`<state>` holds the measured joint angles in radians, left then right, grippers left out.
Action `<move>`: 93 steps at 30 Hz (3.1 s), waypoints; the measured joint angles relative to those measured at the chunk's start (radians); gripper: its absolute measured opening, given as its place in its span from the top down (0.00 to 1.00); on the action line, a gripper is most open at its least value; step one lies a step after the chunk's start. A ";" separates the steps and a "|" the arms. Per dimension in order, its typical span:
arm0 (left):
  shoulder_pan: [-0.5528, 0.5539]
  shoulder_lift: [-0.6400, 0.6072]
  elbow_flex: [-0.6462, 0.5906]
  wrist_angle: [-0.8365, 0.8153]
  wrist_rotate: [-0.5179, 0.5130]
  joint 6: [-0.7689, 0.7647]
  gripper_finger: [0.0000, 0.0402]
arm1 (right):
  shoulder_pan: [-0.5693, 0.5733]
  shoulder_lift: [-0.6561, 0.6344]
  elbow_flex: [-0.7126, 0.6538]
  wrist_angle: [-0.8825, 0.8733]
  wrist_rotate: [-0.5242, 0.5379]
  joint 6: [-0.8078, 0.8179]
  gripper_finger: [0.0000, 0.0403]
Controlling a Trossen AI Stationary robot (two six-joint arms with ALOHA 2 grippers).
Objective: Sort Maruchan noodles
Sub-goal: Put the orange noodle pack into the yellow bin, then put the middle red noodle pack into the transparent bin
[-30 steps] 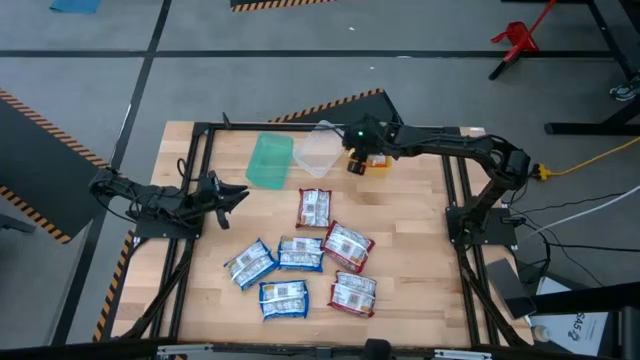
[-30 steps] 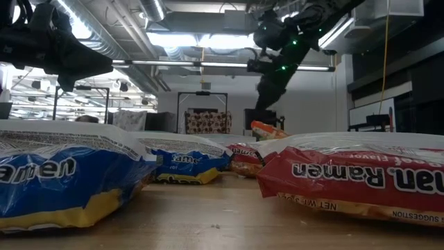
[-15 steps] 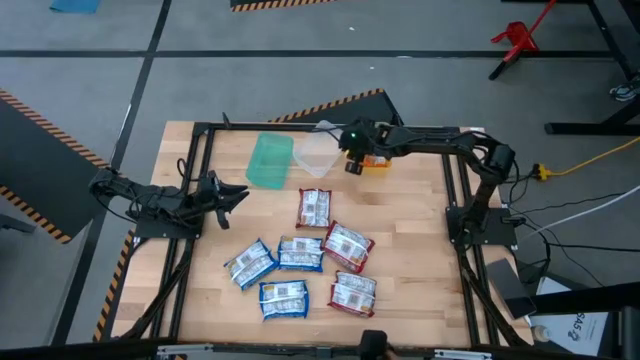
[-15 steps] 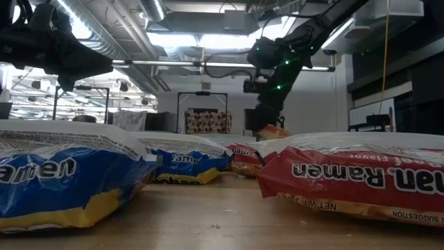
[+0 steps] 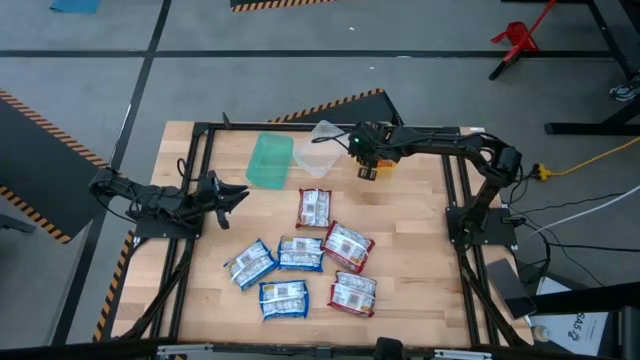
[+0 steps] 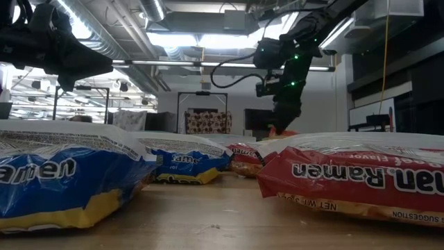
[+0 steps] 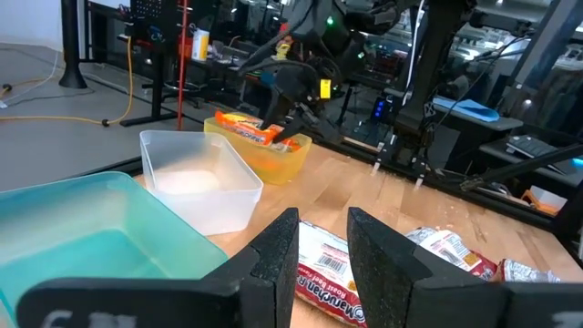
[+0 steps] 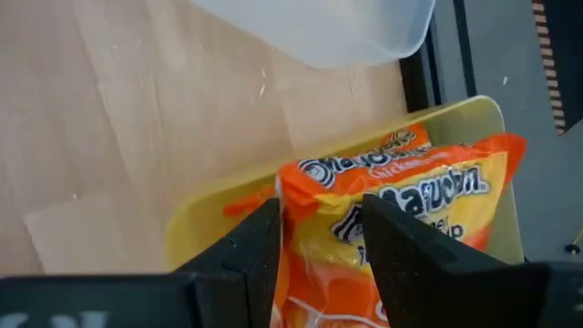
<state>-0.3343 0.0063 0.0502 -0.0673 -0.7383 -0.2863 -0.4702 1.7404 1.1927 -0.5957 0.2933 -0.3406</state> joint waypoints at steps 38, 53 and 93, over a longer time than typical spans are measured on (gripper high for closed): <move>0.000 0.000 0.000 0.000 0.000 -0.001 0.78 | -0.093 -0.079 0.000 -0.112 -0.145 0.014 0.64; 0.000 0.000 0.000 0.000 -0.006 -0.001 0.78 | -0.202 -0.032 0.000 0.080 -0.149 -0.004 0.64; 0.000 0.000 -0.001 0.008 0.069 -0.046 0.78 | 0.455 -0.335 0.090 -0.502 -0.350 0.502 0.59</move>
<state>-0.3344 0.0064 0.0490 -0.0597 -0.6692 -0.3321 -0.0153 1.4055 1.2829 -1.0974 -0.0565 0.1613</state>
